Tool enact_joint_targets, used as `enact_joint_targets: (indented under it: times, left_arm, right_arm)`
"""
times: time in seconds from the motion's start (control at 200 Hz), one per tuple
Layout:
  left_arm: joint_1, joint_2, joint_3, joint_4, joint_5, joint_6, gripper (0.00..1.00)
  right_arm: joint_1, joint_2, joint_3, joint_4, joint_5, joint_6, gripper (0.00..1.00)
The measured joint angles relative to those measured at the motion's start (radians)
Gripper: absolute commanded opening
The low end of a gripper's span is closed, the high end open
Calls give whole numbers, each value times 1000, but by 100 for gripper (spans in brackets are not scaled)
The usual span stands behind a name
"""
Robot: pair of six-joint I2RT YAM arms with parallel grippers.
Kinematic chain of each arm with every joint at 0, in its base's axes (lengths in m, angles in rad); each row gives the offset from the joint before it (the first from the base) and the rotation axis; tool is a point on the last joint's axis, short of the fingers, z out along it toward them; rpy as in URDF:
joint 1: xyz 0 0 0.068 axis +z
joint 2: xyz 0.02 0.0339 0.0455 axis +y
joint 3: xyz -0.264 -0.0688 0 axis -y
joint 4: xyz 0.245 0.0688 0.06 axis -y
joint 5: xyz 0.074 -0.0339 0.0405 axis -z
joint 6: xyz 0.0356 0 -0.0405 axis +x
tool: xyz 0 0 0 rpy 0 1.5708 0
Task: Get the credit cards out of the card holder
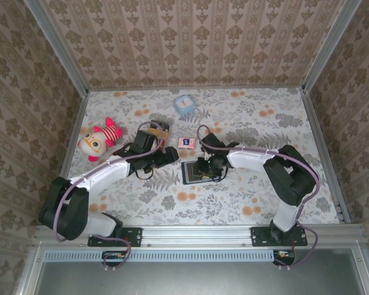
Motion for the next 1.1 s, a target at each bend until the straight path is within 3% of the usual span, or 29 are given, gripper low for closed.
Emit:
enact_joint_targets:
  times: [0.18,0.345,0.44,0.57,0.655,0.85,1.1]
  left_arm:
    - [0,35,0,23,38,-4,94]
    - [-17,36,0,35,76,-8,82]
    - [-40,37,0,43,90,-19,71]
    - [-82,47,0,60,105,-47,43]
    - [-113,63,-2,68,99,-87,34]
    - [-187,85,-15,74,50,-167,28]
    - [-195,119,-21,85,26,-210,23]
  right_arm:
    - [25,-3,-34,78,-31,58,33]
    - [13,-30,-43,82,-31,65,34]
    - [-3,-47,-51,95,-35,65,34]
    - [-27,-57,-74,134,-75,59,34]
    - [-33,-57,-77,146,-96,49,33]
    - [-39,-57,-78,158,-117,34,33]
    - [-42,-35,-76,157,-121,23,32]
